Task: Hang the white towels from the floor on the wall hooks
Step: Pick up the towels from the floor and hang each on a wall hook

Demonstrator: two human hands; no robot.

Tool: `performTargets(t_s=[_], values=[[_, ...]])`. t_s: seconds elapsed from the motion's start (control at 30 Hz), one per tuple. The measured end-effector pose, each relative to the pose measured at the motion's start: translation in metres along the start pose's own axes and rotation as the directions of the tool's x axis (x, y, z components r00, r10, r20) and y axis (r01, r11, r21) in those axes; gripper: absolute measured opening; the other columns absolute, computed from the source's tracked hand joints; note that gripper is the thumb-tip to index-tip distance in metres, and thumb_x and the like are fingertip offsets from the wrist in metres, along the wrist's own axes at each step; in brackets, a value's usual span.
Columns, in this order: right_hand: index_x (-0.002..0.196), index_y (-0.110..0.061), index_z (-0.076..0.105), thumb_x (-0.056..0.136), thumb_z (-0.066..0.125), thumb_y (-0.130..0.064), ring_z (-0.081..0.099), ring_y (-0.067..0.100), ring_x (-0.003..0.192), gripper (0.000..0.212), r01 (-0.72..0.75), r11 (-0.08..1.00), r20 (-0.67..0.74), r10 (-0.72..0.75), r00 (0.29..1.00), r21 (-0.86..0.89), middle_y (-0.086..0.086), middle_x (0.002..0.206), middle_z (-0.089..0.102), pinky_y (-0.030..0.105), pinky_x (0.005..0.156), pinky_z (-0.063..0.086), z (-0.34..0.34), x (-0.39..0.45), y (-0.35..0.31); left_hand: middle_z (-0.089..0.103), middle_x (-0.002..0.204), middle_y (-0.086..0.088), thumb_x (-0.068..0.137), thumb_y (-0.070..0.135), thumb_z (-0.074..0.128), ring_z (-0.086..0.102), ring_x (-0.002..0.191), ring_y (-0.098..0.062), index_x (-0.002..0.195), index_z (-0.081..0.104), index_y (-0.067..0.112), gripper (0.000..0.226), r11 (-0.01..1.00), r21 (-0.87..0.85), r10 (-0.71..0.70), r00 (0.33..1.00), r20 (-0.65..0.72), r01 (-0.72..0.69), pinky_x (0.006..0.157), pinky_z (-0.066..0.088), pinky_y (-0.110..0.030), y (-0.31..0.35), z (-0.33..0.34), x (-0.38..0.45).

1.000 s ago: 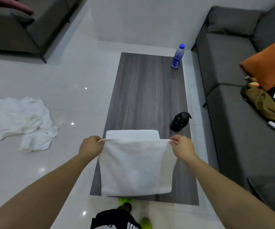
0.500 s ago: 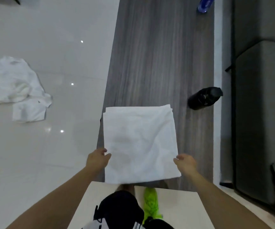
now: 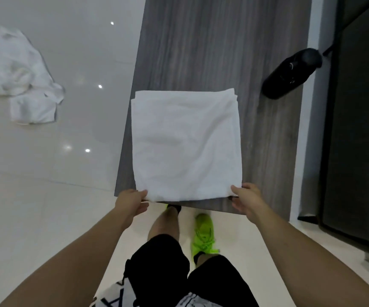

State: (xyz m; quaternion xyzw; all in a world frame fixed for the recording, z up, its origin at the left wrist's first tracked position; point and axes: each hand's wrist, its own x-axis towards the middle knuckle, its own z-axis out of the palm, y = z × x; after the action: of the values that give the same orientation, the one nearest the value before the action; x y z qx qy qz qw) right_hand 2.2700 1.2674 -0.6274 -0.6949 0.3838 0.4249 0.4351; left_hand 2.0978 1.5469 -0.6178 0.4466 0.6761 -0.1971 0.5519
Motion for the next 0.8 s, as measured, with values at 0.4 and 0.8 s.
performTargets(t_s=[0.4, 0.8], values=[[0.111, 0.003, 0.055, 0.089, 0.064, 0.001, 0.064, 0.021, 0.048, 0.023, 0.258, 0.948, 0.049, -0.272, 0.961, 0.185, 0.021, 0.076, 0.064, 0.029, 0.045, 0.055, -0.061, -0.126, -0.041, 0.067, 0.085, -0.027, 0.082, 0.009, 0.071, 0.063, 0.062, -0.028, 0.09, 0.063, -0.001, 0.015, 0.882, -0.218, 0.346, 0.889, -0.301, -0.417, 0.062, 0.058, -0.035, 0.04, -0.047, -0.142], [0.107, -0.01, 0.07, 0.077, 0.081, -0.009, 0.067, 0.014, 0.081, 0.032, 0.939, 0.324, 0.202, -0.918, 0.341, -0.113, 0.003, 0.091, 0.069, 0.028, 0.079, 0.057, -0.079, -0.397, -0.203, 0.07, 0.094, -0.003, 0.066, 0.013, 0.087, 0.065, 0.089, -0.015, 0.099, 0.07, 0.022, 0.038, 0.459, 0.002, 0.815, 0.42, -0.4, -0.889, 0.071, 0.048, -0.021, 0.138, -0.163, -0.382]])
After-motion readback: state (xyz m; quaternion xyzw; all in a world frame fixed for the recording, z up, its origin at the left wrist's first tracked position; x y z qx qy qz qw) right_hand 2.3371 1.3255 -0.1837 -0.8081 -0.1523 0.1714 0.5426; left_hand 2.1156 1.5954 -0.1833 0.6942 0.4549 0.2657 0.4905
